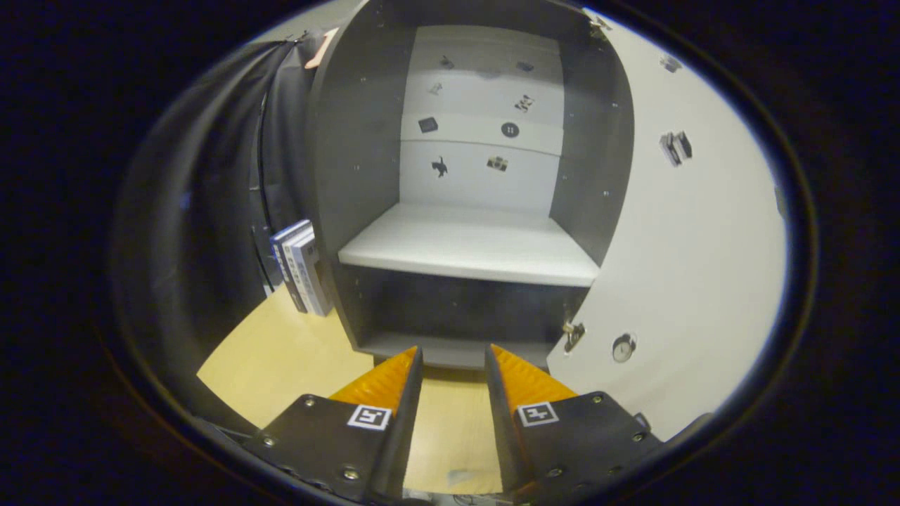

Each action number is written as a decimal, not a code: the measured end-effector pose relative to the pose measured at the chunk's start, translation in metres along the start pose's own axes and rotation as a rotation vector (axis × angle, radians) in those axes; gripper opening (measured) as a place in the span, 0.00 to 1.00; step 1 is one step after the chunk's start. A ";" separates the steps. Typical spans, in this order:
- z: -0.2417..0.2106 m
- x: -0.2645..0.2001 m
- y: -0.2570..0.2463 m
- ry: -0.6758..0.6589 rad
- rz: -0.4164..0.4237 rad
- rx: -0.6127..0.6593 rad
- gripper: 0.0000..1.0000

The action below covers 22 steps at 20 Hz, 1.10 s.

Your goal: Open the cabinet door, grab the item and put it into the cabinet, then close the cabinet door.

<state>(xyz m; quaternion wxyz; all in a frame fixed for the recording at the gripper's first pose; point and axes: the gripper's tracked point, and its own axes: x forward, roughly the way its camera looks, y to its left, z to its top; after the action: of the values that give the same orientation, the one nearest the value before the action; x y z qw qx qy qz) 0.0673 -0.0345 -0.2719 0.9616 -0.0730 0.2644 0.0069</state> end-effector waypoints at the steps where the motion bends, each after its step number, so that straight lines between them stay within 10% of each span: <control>1: 0.016 0.001 0.002 -0.025 0.005 0.002 0.51; 7: 0.062 0.017 0.009 -0.072 0.038 0.037 0.51; 22: -0.121 -0.016 -0.006 0.126 0.063 0.013 0.51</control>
<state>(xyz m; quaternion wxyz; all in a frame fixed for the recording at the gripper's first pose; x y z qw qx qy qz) -0.0073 -0.0570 -0.3657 0.9429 -0.0588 0.3265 0.0308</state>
